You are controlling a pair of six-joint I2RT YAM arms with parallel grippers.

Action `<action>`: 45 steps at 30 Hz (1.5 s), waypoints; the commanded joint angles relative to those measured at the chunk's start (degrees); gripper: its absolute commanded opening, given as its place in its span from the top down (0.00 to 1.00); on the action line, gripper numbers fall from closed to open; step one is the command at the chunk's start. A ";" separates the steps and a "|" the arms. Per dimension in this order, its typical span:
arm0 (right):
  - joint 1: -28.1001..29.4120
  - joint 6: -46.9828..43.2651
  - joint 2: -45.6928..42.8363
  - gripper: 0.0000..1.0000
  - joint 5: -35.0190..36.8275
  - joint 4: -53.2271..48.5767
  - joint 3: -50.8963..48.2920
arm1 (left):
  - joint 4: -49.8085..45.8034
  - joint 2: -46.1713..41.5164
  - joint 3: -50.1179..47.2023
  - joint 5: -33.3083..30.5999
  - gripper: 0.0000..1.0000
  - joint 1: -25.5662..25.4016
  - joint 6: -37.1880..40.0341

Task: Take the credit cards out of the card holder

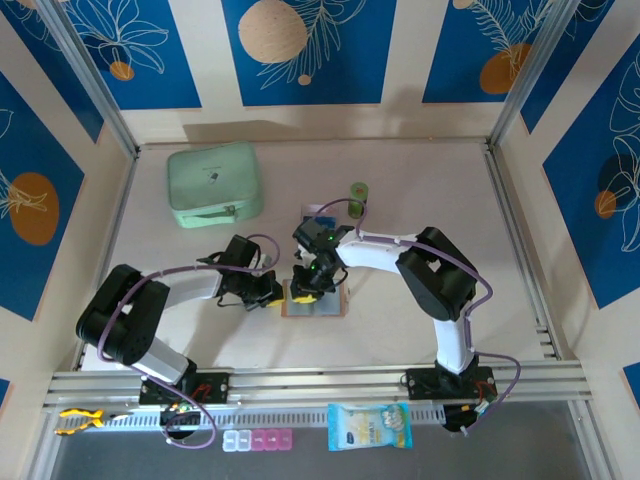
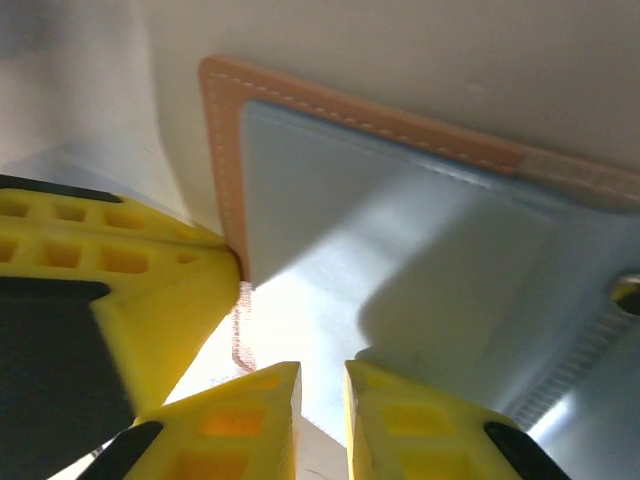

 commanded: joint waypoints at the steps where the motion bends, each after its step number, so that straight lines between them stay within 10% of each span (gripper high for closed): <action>1: 0.14 -0.24 -0.71 0.80 3.69 -4.97 -0.11 | -4.62 1.29 -0.28 -1.91 1.00 -0.05 1.11; 24: -3.19 -5.69 -13.18 0.70 12.64 -8.60 -3.24 | -11.25 -4.53 6.18 -7.38 0.90 0.43 3.81; 29: -7.71 -9.98 -20.09 0.48 19.14 -9.02 -7.00 | -13.53 -8.31 8.00 -13.25 0.71 2.09 6.77; 34: -17.00 -14.33 -28.09 0.00 23.31 -6.81 -12.88 | -17.38 -12.17 10.24 -21.48 0.33 5.59 12.28; 37: -23.12 -17.60 -32.31 0.01 25.62 -4.35 -16.38 | -20.08 -14.29 11.45 -28.80 0.00 7.63 15.93; 45: -38.85 -25.89 -37.19 0.00 29.86 9.71 -24.55 | -18.57 -15.72 11.78 -50.33 0.00 11.54 26.31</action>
